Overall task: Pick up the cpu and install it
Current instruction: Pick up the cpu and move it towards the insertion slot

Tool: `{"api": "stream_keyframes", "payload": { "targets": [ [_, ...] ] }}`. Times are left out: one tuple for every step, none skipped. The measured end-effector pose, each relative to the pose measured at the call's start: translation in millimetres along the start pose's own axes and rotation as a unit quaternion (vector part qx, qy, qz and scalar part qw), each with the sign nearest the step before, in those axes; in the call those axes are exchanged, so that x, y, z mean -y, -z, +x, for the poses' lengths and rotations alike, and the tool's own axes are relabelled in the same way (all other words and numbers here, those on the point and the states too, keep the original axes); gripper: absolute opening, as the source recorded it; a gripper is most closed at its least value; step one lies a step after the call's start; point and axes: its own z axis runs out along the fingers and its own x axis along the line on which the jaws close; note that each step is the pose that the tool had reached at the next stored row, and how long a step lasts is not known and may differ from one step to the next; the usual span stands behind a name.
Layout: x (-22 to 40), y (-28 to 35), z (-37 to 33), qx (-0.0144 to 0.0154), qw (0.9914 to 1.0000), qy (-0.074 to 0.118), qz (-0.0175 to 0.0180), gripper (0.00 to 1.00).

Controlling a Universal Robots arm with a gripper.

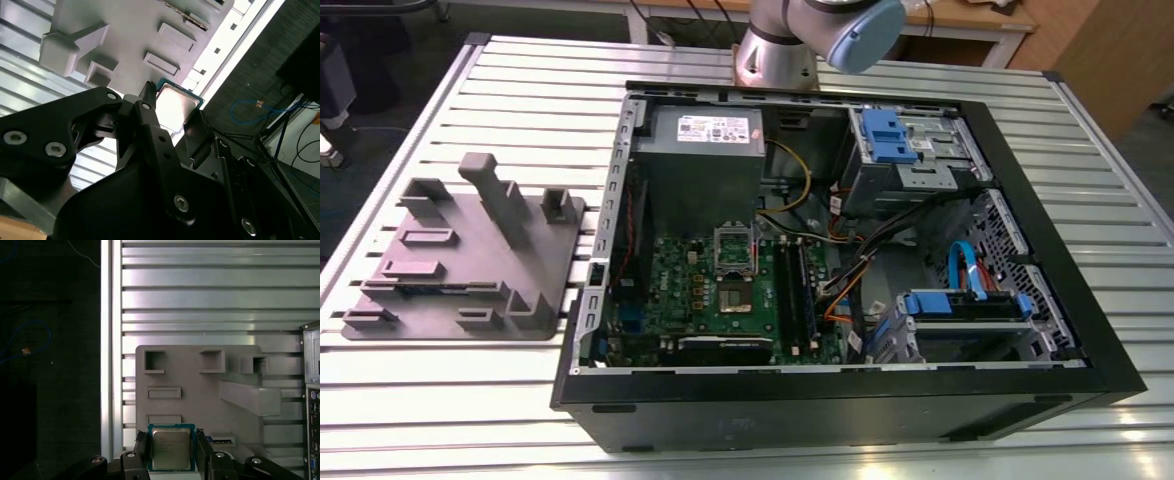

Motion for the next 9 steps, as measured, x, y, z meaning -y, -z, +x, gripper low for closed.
{"api": "stream_keyframes", "payload": {
  "targets": [
    [-0.1,1.9,0.0,0.0,1.0,0.0,-0.0001,0.47],
    [-0.2,4.0,-0.1,0.0,1.0,0.0,-0.0001,0.47],
    [-0.3,6.1,-0.1,0.0,1.0,0.0,-0.0002,0.47],
    [-0.3,8.2,-0.2,0.0,1.0,0.0,-0.0002,0.47],
    [-0.4,10.2,-0.2,0.0,1.0,0.0,-0.0003,0.47],
    [-0.5,12.2,-0.2,0.0,1.0,0.0,-0.0003,0.47],
    [-0.6,14.2,-0.2,0.0,1.0,0.0,-0.0003,0.47],
    [-0.7,16.0,-0.3,0.0,1.0,0.0,-0.0003,0.47],
    [-0.8,17.9,-0.3,0.0,1.0,0.0,-0.0003,0.47]
  ]
}}
